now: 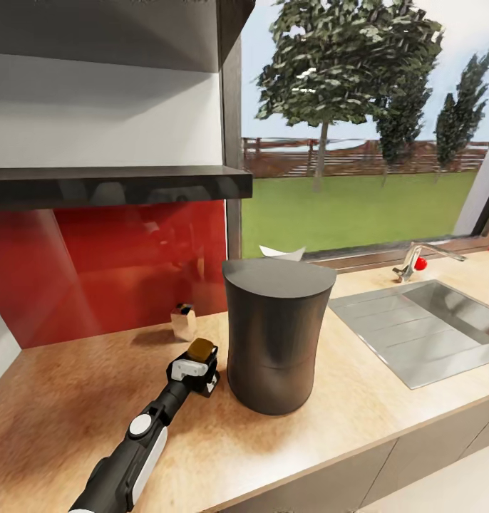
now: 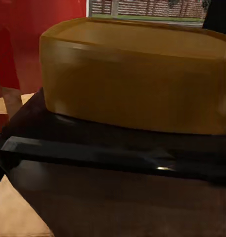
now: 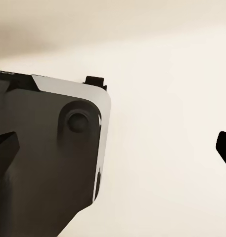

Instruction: Set up a coffee station on the kitchen countertop: keep the coffee maker on the countertop, move the bottle of coffee from the kitchen shelf to the counter next to the coffee maker, place a paper coffee filter on top of the coffee maker, put the saucer next to the coffee maker with the coffee cup on the saucer, and place the electric kettle next to the coffee maker.

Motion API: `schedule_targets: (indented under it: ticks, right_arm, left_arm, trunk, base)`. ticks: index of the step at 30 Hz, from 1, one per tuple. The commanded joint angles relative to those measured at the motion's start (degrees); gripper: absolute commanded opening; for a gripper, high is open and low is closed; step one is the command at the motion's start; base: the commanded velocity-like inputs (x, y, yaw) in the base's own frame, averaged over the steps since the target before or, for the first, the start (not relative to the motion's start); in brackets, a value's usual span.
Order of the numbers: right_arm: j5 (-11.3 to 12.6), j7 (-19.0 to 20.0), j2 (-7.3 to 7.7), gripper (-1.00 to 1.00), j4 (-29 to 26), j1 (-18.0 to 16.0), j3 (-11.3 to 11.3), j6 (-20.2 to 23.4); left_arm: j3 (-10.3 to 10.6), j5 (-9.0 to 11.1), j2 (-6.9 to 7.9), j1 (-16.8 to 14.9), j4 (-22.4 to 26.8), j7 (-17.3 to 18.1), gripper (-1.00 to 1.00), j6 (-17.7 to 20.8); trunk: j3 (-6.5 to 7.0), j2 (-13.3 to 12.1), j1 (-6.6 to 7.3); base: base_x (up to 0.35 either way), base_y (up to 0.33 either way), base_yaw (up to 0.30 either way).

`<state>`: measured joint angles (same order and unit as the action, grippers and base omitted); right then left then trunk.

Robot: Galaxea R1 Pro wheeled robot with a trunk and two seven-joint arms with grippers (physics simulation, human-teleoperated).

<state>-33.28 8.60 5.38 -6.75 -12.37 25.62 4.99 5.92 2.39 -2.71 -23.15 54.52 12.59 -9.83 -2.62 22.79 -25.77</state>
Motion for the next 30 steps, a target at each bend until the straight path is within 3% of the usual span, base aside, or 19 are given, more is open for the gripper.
schedule_targets:
  ticks: [1,30]
  right_arm:
    - [-0.5,0.4,-0.02,1.0,-0.1,0.0,0.5,0.3]
    - [-0.4,0.4,-0.1,1.0,-0.2,0.0,0.5,0.3]
  left_arm:
    - [0.0,0.2,-0.01,0.0,0.0,0.2,1.0,-0.1]
    - [0.0,0.1,0.07,0.0,0.0,0.2,1.0,-0.1]
  trunk:
    - [-0.13,0.1,-0.02]
    - [-0.13,0.1,-0.02]
  base:
    - [-0.211,0.0,0.0]
    - [-0.324,0.0,0.0]
